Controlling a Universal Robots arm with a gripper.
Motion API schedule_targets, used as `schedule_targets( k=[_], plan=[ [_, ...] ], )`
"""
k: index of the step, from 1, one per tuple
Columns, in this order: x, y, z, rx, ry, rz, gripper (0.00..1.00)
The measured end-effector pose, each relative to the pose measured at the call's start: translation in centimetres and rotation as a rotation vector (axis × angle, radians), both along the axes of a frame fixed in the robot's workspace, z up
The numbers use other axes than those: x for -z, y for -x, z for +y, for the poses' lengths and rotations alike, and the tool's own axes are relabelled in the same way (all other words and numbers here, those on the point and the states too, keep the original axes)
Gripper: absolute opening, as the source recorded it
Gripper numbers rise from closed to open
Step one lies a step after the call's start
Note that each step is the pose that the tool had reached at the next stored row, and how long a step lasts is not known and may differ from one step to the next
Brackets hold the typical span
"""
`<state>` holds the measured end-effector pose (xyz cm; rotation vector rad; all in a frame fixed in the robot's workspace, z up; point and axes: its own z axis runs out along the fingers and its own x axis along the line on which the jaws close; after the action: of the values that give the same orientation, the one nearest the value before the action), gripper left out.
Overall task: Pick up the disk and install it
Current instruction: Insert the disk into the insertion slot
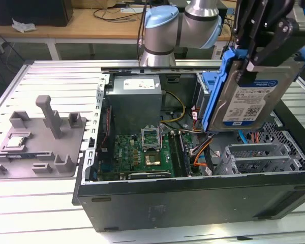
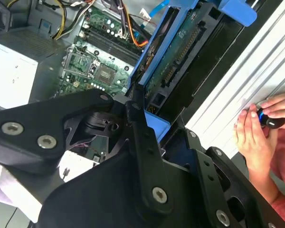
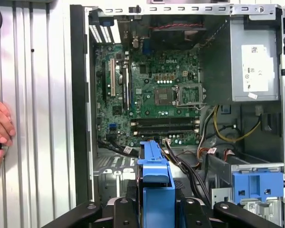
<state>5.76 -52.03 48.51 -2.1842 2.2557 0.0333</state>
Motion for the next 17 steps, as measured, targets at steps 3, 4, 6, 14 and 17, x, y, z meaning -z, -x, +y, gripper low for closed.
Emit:
schedule_targets(
  k=[3, 4, 6, 14, 17],
  plan=[
    [0.01, -1.1, -0.55, -0.001, -0.0001, 0.0, 0.37],
    [0.0, -1.3, -0.65, -0.002, 0.0001, 0.0, 0.37],
    [0.0, -1.8, -0.86, -0.003, -0.0001, 0.0, 0.37],
    [0.01, -3.8, -1.92, -0.006, -0.0001, 0.0002, 0.37],
    [0.0, -5.0, -2.3, -0.008, 0.0001, 0.0001, 0.37]
  ],
)
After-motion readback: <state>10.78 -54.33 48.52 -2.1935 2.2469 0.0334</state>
